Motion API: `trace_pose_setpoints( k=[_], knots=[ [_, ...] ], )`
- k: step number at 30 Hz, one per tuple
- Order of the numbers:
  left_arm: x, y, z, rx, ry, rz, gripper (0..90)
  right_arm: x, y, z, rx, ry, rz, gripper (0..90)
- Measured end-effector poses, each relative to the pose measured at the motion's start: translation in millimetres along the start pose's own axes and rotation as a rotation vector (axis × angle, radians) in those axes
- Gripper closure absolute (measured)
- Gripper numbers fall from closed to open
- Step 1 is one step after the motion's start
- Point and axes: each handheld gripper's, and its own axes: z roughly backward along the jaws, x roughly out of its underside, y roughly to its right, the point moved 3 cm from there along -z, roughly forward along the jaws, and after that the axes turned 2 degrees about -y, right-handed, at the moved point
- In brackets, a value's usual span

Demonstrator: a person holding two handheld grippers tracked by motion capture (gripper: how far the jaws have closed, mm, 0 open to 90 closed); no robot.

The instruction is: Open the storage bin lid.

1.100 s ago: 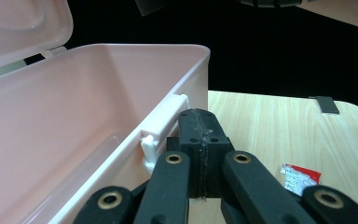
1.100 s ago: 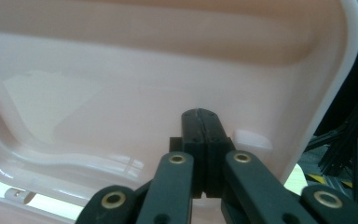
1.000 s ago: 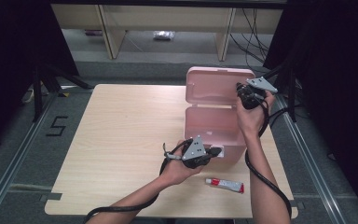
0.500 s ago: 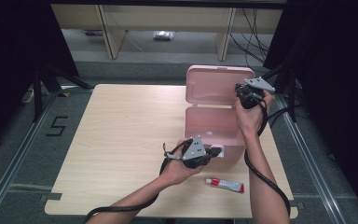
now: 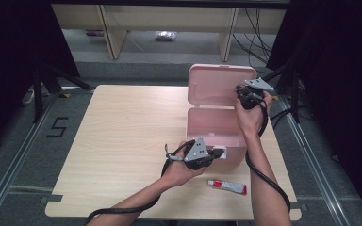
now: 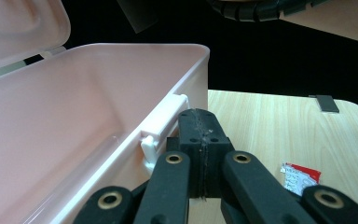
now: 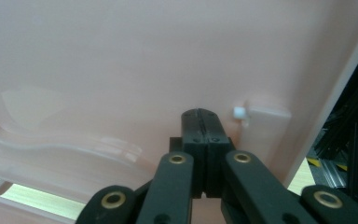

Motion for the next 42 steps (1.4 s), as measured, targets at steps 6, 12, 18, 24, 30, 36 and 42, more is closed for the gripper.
trace_pose_setpoints(
  k=[6,12,18,24,30,36,42],
  knots=[
    [-0.1,0.0,0.0,0.0,0.0,-0.001,89.3,2.4,-0.5,-3.6,0.001,-0.038,-0.001,90.0],
    [-0.1,-0.2,0.0,-0.001,-0.001,-0.001,89.4,5.2,-0.1,-7.6,0.001,-0.06,0.009,90.0],
    [-0.1,-0.1,0.0,0.003,-0.001,-0.002,89.4,7.2,-3.6,-11.0,0.001,-0.095,-0.02,90.0],
    [0.2,0.1,0.4,-0.002,-0.006,0.003,89.4,10.8,-3.4,-15.9,0.004,-0.113,-0.006,90.0],
    [0.4,0.3,0.1,-0.003,-0.004,0.006,89.4,13.6,-4.1,-18.5,-0.005,-0.146,-0.022,90.0],
    [0.4,0.2,0.2,-0.004,-0.004,0.005,89.4,13.4,-4.1,-21.3,-0.013,-0.163,-0.016,90.0],
    [0.2,-0.1,0.2,-0.003,-0.006,0.002,89.4,13.6,-4.5,-21.2,-0.02,-0.167,-0.029,90.0]
  ],
)
